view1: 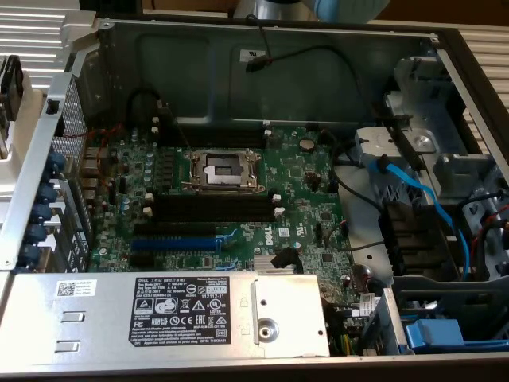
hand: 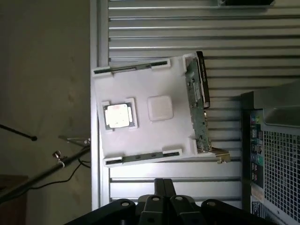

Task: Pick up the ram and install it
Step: 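Reach for the ram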

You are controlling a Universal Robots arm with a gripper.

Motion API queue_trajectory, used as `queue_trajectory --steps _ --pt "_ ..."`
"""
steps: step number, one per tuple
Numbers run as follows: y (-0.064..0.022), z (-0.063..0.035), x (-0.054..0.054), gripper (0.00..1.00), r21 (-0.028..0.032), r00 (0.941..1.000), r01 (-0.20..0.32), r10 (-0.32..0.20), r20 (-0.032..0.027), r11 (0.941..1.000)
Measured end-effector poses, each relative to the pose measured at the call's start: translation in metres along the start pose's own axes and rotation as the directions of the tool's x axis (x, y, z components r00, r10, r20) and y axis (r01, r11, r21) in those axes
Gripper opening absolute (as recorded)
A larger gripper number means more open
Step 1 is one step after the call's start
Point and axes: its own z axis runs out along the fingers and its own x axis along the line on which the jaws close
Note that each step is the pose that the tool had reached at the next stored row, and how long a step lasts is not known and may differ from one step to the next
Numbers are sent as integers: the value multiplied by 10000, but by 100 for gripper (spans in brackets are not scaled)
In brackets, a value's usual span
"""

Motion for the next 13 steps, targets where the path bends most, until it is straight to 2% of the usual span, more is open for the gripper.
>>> queue_trajectory --steps 5,10,13 --pt "11 22 34 10 0 9989 459 -459 -4 9989" --pt "116 41 98 10 0 9986 524 -524 -2 9986" --pt "168 54 198 10 1 9985 543 -543 1 9985"
